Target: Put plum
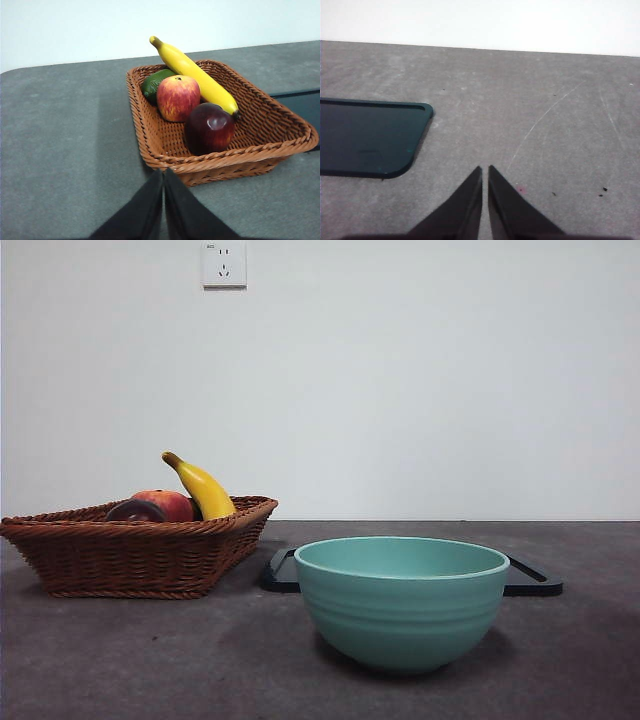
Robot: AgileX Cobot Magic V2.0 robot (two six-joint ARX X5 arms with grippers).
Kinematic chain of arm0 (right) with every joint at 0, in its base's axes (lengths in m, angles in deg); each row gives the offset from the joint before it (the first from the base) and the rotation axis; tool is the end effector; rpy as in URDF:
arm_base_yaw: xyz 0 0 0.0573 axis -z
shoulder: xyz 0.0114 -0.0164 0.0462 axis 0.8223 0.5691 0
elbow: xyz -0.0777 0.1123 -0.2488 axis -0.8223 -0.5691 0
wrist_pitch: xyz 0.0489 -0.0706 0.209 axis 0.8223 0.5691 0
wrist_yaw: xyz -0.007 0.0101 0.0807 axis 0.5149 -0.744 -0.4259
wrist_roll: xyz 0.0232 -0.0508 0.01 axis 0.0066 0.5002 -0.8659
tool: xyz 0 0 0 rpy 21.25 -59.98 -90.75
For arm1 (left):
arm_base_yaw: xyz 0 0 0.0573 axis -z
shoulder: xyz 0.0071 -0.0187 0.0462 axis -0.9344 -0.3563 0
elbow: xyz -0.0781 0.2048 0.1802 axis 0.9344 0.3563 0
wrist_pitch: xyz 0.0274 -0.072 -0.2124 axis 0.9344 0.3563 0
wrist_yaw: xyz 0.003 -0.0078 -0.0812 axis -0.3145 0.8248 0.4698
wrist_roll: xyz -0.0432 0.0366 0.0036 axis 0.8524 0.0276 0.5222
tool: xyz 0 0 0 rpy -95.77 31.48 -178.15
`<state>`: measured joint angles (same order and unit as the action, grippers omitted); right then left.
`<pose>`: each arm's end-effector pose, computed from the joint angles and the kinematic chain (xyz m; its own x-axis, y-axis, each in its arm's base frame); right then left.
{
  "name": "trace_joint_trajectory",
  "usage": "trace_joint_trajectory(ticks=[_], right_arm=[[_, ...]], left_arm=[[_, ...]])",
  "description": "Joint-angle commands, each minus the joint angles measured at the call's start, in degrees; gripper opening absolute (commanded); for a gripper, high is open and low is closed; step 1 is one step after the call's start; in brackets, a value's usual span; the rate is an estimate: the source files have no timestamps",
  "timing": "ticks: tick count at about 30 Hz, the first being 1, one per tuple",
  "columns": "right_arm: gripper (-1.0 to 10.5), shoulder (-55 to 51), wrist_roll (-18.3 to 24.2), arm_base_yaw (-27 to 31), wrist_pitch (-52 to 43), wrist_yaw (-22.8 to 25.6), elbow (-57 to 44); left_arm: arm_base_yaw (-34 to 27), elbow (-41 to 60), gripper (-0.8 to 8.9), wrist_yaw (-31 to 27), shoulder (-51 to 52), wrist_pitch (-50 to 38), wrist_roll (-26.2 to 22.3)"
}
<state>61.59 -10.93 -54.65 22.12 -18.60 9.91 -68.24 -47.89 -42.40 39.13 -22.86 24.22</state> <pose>0.0538 0.0005 0.1515 0.9875 0.0189 -0.1565 -0.0169 0.9998 0.0140 0.0523 -0.0075 0.1566 0.9675 -0.2115 -0.1389 0.2178 0.9755 0.0316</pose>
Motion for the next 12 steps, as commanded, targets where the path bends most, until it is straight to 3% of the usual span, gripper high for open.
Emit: trace_joint_trajectory(ticks=[1, 12], right_arm=[[0.1, -0.15, -3.23, -0.15, -0.61, 0.04, -0.28], [0.1, -0.15, -12.04, -0.15, -0.55, -0.17, -0.22]], left_arm=[[0.04, 1.16, 0.07, 0.00, 0.11, -1.11, 5.14], [0.04, 0.87, 0.07, 0.04, 0.11, -2.16, 22.82]])
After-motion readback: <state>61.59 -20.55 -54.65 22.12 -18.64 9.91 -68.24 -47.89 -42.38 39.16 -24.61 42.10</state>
